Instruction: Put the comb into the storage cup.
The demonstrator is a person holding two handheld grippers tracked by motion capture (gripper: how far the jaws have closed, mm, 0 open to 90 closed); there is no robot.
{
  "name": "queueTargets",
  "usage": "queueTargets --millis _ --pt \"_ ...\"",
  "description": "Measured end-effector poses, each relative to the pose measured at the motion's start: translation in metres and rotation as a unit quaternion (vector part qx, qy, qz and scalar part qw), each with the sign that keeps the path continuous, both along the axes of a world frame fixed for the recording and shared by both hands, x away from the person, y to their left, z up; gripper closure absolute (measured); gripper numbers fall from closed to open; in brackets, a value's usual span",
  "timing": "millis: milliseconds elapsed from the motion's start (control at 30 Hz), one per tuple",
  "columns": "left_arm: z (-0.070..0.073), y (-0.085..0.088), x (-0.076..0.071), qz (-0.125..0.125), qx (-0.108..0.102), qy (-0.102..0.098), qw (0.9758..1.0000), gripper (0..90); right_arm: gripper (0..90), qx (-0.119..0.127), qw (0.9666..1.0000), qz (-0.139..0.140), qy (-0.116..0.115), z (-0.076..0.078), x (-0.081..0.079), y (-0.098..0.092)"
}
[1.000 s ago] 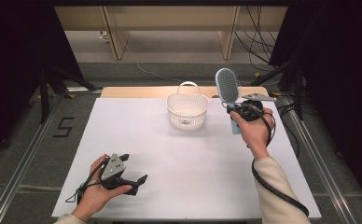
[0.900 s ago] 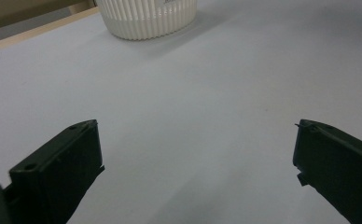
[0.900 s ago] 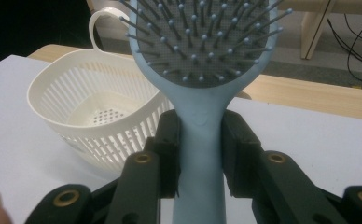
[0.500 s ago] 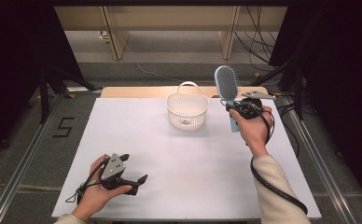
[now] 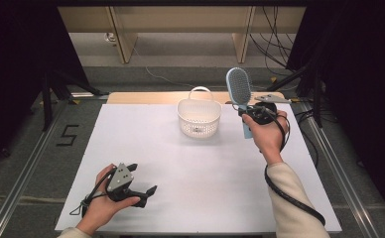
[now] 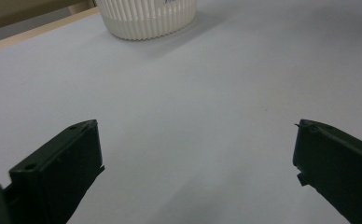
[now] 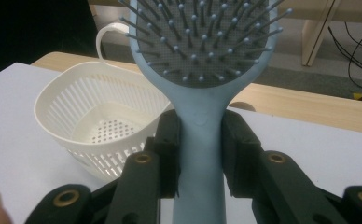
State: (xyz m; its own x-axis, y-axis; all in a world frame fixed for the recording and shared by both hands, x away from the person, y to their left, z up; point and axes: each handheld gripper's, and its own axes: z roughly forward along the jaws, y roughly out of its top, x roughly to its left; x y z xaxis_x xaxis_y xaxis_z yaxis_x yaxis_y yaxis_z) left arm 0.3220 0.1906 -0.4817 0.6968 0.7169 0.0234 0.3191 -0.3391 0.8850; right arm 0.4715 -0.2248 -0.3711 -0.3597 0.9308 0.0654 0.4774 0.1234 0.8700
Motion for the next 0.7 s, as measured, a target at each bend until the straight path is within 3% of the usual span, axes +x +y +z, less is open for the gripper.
queueTargets --millis 700 --pt "0.0000 0.0003 0.0002 0.000 0.000 0.000 1.0000 0.7 70.7 0.002 1.0000 0.003 -0.007 0.0018 0.0049 0.0098"
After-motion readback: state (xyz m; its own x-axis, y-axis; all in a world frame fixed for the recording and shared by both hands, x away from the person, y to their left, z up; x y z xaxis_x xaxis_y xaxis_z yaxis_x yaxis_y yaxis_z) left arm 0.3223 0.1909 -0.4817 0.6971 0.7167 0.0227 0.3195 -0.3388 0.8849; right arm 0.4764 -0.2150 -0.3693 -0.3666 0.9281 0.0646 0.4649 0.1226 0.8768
